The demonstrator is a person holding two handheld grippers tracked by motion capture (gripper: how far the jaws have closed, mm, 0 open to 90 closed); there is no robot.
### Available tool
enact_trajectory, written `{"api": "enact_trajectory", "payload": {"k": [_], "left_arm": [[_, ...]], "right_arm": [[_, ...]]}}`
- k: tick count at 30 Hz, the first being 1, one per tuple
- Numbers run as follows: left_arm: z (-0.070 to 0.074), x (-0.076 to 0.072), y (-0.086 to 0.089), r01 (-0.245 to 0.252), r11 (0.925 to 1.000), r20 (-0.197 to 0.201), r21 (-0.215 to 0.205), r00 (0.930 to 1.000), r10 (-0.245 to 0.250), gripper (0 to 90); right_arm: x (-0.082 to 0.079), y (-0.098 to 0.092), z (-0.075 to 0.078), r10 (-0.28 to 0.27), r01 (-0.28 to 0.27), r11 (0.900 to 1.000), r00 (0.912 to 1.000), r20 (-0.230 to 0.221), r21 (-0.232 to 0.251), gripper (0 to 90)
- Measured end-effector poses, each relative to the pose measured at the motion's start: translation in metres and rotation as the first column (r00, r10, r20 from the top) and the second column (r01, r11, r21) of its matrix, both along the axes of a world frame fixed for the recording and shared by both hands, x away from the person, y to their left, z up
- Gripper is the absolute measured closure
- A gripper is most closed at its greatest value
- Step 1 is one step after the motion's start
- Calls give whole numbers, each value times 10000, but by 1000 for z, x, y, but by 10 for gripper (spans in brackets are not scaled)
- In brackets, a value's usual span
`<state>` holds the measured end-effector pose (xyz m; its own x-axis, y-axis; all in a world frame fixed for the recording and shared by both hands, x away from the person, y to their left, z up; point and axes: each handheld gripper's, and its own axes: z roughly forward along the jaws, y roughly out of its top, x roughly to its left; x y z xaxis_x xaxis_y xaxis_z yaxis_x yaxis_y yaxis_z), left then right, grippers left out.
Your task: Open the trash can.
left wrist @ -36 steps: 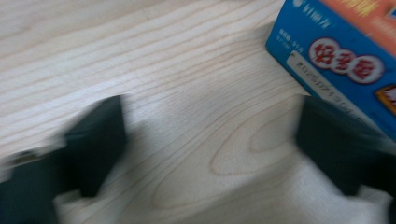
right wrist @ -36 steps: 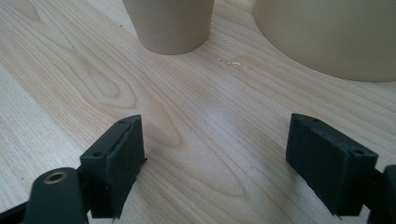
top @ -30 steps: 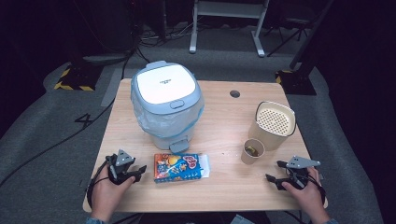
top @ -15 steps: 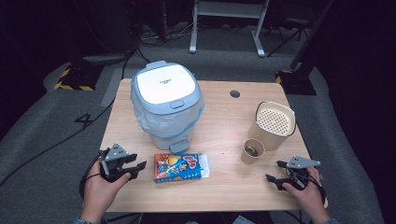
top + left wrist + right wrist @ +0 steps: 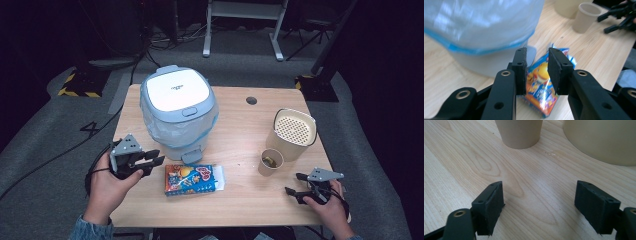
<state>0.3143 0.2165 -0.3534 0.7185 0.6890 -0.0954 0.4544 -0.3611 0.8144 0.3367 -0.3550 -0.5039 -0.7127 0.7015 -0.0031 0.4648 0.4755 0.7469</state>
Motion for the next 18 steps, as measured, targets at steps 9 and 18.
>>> {"api": "enact_trajectory", "payload": {"k": [9, 18], "left_arm": [[29, 17, -12, 893, 9951, 518, -423, 9949, -871, 765], [58, 47, -21, 1606, 9849, 1256, -654, 9804, -1515, 898]], "right_arm": [[0, 0, 0, -5, 5, 10000, 10000, -9, 3, 235], [0, 0, 0, 0, 0, 10000, 10000, 0, 1, 235]]}}
